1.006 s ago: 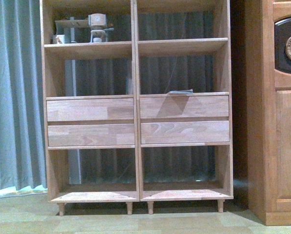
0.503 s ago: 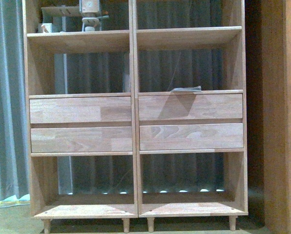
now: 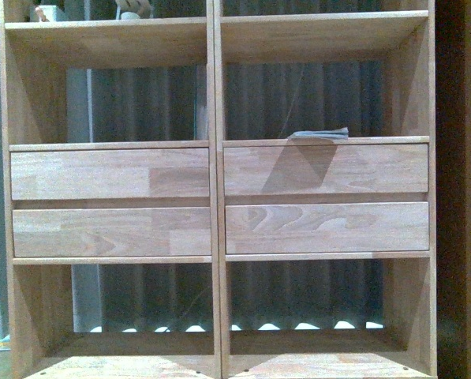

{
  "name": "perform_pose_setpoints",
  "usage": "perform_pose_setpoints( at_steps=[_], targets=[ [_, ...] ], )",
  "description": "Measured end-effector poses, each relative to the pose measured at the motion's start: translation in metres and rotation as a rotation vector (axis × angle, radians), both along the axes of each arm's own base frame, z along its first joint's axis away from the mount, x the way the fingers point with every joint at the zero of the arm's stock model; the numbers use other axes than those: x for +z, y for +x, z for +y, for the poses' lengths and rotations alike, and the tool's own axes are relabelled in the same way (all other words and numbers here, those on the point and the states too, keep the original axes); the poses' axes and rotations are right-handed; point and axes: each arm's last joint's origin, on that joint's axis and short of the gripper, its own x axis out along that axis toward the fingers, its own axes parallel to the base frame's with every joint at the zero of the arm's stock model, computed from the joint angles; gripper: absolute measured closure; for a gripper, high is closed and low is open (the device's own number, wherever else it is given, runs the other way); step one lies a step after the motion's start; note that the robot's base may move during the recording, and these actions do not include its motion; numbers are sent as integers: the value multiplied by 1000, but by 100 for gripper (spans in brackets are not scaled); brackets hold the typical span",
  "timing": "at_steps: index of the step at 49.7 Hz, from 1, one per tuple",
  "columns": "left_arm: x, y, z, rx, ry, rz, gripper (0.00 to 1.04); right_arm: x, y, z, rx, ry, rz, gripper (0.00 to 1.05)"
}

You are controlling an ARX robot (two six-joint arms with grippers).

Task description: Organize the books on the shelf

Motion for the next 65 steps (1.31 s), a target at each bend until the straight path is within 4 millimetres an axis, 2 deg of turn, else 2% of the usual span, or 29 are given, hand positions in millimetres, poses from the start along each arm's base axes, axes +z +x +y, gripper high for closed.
perform_pose_setpoints(
  at_steps=[65],
  targets=[
    [0, 0, 0, 0, 0, 0, 7, 0, 0, 0, 0, 0, 0, 7]
  ],
)
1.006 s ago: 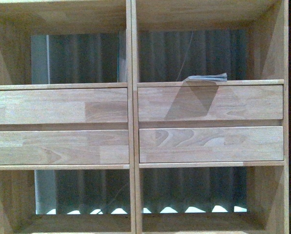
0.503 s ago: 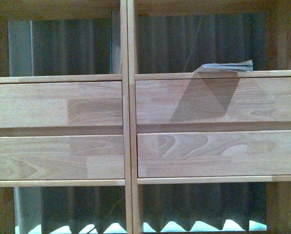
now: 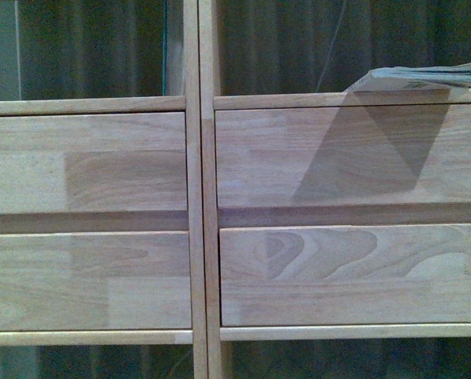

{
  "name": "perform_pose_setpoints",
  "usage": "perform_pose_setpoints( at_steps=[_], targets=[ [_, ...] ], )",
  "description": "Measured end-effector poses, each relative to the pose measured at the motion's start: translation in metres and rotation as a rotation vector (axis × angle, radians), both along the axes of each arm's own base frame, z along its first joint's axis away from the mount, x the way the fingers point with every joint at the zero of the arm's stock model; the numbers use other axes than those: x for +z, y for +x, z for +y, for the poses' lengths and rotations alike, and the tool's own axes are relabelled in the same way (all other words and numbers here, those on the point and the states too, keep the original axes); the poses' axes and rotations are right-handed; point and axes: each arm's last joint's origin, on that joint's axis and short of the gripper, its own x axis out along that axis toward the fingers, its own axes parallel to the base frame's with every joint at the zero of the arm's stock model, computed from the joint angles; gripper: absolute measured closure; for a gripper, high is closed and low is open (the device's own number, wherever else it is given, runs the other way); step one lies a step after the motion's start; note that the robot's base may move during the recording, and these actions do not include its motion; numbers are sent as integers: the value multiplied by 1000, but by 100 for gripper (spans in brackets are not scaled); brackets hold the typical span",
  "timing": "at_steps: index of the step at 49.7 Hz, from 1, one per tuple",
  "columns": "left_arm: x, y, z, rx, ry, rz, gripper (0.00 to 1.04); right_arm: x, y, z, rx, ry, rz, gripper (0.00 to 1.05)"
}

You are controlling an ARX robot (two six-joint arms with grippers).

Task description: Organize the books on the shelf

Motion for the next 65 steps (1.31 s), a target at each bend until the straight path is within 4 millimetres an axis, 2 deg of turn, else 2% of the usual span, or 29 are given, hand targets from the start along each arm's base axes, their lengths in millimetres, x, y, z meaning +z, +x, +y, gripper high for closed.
perform_pose_setpoints(
  at_steps=[65],
  targets=[
    [0, 0, 0, 0, 0, 0, 7, 0, 0, 0, 0, 0, 0, 7]
  ],
)
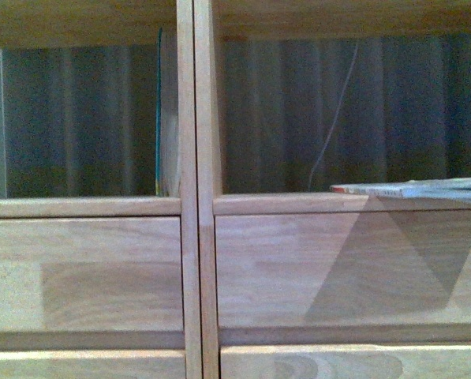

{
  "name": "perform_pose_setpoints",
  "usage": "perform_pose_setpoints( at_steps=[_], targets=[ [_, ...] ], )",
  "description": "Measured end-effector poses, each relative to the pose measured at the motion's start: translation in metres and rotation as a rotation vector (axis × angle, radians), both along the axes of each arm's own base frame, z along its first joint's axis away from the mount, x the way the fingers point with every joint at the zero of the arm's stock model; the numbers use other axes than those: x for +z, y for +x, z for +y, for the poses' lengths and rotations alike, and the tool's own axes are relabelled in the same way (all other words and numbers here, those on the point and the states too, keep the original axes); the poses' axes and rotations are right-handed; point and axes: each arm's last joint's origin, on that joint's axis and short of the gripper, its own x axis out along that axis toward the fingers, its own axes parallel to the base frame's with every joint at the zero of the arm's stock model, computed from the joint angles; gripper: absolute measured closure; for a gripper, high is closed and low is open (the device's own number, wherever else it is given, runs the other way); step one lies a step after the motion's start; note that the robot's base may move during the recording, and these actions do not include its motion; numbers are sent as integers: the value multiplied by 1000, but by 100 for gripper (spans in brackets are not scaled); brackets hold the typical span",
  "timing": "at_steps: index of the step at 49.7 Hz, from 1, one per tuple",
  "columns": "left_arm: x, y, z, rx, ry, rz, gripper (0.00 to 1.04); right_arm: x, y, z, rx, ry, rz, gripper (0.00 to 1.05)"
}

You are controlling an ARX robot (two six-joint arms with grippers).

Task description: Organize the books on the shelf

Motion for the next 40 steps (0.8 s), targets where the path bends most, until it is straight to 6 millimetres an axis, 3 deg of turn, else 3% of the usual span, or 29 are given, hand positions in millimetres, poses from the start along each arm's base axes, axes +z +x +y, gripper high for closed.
perform_pose_setpoints(
  at_steps=[26, 34, 40],
  targets=[
    [0, 0, 0, 0, 0, 0, 7, 0, 0, 0, 0, 0, 0, 7],
    [0, 0, 0, 0, 0, 0, 7, 9, 4, 2, -258, -58, -60, 7],
    [0, 0, 0, 0, 0, 0, 7, 20, 24, -3, -252, 25, 54, 7]
  ],
)
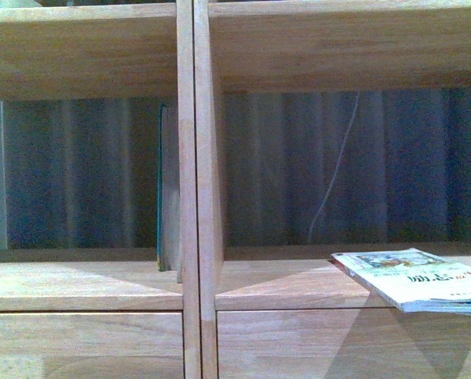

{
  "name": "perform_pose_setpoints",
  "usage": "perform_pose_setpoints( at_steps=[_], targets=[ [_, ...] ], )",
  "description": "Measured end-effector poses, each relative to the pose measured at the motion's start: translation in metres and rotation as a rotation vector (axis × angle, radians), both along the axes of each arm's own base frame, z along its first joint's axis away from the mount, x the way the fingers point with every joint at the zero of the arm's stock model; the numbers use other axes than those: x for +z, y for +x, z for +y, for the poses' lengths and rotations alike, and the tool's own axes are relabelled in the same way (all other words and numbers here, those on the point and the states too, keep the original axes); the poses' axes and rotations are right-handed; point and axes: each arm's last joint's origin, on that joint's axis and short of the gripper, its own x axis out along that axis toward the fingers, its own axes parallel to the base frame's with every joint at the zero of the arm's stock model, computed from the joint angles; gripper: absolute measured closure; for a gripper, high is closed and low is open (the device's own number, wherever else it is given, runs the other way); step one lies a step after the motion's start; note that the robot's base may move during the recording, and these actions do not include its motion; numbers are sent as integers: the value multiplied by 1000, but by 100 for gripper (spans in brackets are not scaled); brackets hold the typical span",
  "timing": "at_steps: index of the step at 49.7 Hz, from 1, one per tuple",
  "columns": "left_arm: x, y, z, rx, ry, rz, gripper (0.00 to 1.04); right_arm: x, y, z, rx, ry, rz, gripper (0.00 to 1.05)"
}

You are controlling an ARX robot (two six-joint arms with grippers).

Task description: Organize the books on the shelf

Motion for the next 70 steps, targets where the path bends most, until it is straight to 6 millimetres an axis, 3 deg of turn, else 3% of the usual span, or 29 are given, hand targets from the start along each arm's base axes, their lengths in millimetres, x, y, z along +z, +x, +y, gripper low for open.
perform_pose_setpoints(
  at_steps=[12, 19, 27, 35, 45, 70],
  targets=[
    [0, 0, 0, 0, 0, 0, 7, 60, 72, -30, 144, 704, 101, 7],
    [0, 0, 0, 0, 0, 0, 7, 67, 102, -46, 100, 960, 115, 7],
    [0, 0, 0, 0, 0, 0, 7, 73, 130, -43, 86, 1143, 135, 7],
    [0, 0, 0, 0, 0, 0, 7, 70, 149, -25, 81, 1240, 180, 7],
    [0, 0, 0, 0, 0, 0, 7, 67, 177, 0, 66, 1229, 186, 7],
    [0, 0, 0, 0, 0, 0, 7, 72, 232, 19, 55, 1173, 183, 7]
  ],
)
